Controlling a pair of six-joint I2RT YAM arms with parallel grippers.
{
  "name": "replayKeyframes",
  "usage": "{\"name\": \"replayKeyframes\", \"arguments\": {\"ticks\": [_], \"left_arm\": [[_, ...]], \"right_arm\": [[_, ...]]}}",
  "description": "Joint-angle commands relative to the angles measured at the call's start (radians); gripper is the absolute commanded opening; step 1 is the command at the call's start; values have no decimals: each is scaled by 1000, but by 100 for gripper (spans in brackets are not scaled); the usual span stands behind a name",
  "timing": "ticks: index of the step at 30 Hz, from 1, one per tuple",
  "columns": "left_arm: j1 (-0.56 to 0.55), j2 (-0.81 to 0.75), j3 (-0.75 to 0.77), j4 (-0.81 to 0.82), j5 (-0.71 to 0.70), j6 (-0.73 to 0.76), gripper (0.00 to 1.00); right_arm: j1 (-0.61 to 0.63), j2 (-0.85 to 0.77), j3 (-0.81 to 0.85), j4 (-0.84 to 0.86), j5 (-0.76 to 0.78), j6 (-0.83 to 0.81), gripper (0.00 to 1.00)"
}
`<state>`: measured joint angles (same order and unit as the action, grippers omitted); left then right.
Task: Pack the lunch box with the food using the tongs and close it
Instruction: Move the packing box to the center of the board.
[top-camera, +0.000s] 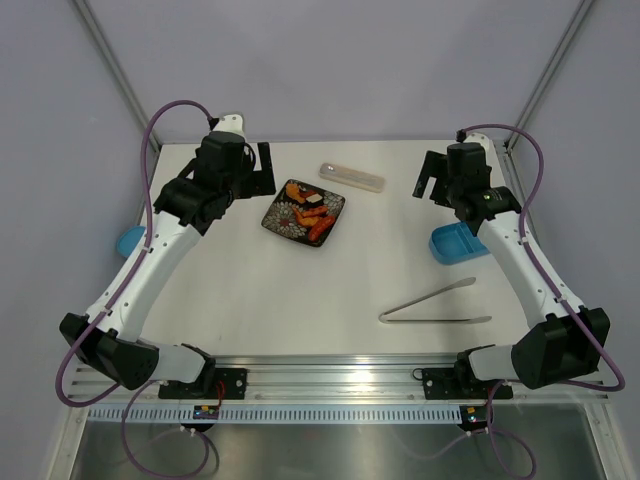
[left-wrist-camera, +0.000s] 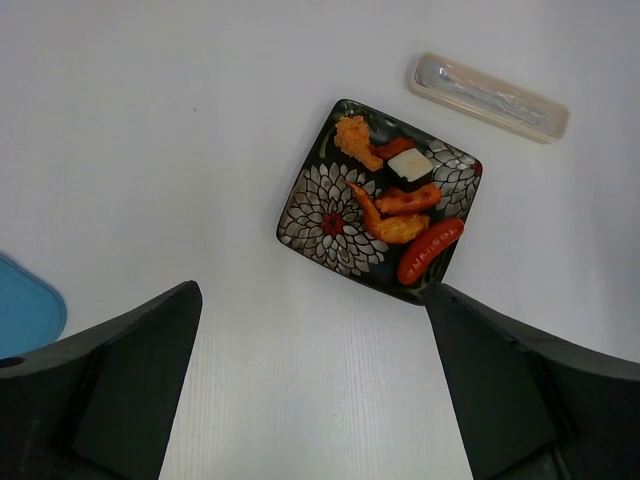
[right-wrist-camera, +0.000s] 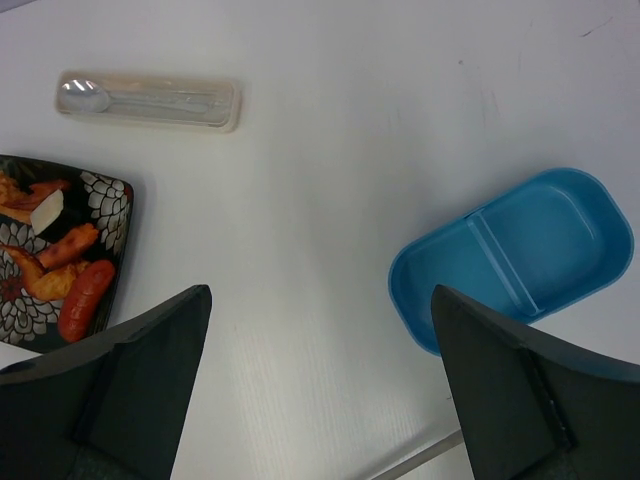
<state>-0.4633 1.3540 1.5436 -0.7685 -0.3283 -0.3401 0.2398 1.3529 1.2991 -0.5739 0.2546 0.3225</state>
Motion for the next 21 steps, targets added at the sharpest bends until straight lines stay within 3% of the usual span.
{"name": "replayKeyframes", "arguments": {"ticks": [1,7,11,17,21], "left_arm": [[5,-41,7,28,15,-4,99],[5,-50,0,9,0,-11,99],[5,-59,-17,1,-2,-16,99],[5,-62,-23,-12,11,-20,99],[5,-66,-28,-28,0,-17,99]], "right_arm": [[10,-21,-3,-6,48,24,100],[9,-17,-12,-33,126,53,100],[3,54,49,-137,199,93,99],[-155,160,91,-184,-29,174,100],[-180,187,88,-179,-149,170,100]]}}
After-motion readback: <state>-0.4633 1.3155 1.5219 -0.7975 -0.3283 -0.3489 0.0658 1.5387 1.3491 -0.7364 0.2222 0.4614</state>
